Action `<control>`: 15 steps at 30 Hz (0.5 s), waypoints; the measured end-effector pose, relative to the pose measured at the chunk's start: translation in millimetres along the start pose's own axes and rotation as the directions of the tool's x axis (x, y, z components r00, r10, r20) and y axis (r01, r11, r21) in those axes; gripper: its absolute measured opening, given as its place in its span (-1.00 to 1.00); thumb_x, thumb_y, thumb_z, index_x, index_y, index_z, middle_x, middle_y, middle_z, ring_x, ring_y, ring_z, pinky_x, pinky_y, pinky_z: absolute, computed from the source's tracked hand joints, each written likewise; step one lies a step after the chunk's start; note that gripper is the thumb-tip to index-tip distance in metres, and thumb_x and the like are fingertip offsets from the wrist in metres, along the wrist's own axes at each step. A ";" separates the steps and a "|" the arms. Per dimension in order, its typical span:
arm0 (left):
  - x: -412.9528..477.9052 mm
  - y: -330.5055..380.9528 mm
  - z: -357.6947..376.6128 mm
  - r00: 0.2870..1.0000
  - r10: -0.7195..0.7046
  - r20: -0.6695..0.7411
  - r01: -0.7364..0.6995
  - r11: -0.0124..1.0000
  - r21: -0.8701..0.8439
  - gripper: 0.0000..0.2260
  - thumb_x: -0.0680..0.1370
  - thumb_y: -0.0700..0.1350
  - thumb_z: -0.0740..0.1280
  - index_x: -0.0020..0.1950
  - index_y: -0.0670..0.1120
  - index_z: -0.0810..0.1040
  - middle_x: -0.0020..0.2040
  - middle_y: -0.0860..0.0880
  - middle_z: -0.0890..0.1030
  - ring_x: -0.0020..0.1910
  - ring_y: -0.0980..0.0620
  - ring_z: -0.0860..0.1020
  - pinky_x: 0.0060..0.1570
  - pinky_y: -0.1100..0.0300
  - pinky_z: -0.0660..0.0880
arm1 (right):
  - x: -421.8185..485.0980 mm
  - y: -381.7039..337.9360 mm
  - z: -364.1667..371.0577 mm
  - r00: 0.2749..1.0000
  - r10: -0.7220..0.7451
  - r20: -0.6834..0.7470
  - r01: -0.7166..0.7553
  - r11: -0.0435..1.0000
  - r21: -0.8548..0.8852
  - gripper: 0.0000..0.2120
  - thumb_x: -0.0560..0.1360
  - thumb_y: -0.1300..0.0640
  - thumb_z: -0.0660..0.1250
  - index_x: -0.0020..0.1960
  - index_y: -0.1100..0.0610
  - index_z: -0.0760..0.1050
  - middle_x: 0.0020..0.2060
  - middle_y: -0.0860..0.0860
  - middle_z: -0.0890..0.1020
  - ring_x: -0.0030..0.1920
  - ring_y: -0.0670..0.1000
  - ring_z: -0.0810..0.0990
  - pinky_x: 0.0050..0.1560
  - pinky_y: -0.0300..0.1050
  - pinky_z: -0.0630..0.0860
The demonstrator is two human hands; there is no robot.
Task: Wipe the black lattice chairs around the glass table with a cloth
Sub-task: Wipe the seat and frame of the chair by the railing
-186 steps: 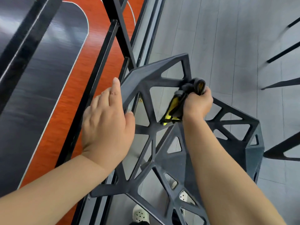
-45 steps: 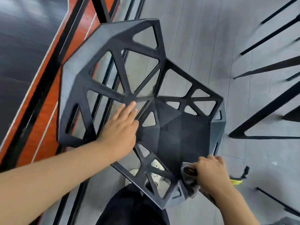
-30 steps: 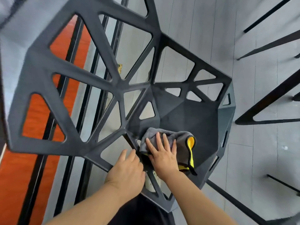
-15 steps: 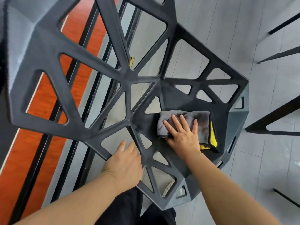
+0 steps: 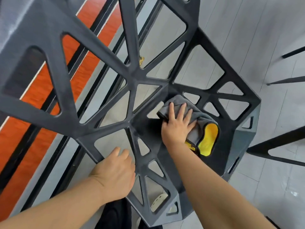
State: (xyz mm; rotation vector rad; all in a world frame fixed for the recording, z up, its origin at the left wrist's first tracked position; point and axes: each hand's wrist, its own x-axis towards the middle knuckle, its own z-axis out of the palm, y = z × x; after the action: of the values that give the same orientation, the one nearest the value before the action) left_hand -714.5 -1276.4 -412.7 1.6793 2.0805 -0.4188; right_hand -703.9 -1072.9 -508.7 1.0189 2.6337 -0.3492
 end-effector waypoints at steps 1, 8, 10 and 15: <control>0.1 -0.8 -0.1 1.000 -0.005 0.004 0.005 1.000 -0.006 -0.62 0.46 -0.03 0.06 -0.45 -0.11 0.50 -0.47 -0.10 0.43 -0.36 -0.11 0.40 -0.24 -0.03 0.44 | 7.7 -15.7 0.1 0.996 -0.087 0.021 0.087 0.996 -0.003 -0.35 0.54 -0.04 0.12 0.53 -0.13 -0.12 0.54 0.09 -0.14 0.50 0.25 -0.23 0.38 0.37 -0.21; -0.9 2.2 -1.6 0.998 -0.041 0.053 0.042 0.999 -0.020 -0.64 0.44 -0.02 0.06 -0.48 -0.12 0.46 -0.50 -0.11 0.42 -0.39 -0.11 0.39 -0.29 -0.04 0.40 | 48.2 22.4 -23.3 0.859 -0.510 0.051 0.502 0.818 -0.281 -0.39 0.58 -0.01 0.10 0.53 -0.16 -0.11 0.54 0.03 0.01 0.52 0.15 -0.04 0.42 0.28 -0.04; -1.3 1.8 -0.1 0.997 -0.067 0.044 0.067 0.998 -0.009 -0.64 0.43 -0.02 0.07 -0.49 -0.11 0.46 -0.51 -0.11 0.41 -0.40 -0.11 0.40 -0.31 -0.05 0.42 | 58.7 40.2 -43.6 0.844 -0.534 0.051 0.515 0.780 -0.356 -0.40 0.54 0.05 0.17 0.51 -0.16 0.03 0.51 0.01 0.12 0.46 0.14 0.13 0.30 0.20 0.18; -3.1 3.9 -4.0 0.993 -0.094 0.077 0.095 0.995 -0.014 -0.64 0.42 0.00 0.09 -0.51 -0.09 0.46 -0.52 -0.09 0.42 -0.41 -0.12 0.42 -0.32 -0.03 0.44 | 68.7 83.2 -96.3 0.867 -0.484 0.120 0.458 0.679 -0.573 -0.28 0.43 0.01 0.35 0.50 -0.11 0.08 0.43 0.01 0.14 0.31 0.16 0.23 0.15 0.11 0.31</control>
State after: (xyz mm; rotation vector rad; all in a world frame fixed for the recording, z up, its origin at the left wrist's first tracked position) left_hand -710.7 -1276.2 -407.5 1.5356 2.1075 -0.4852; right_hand -713.2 -939.5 -453.7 0.1297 2.7205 0.3908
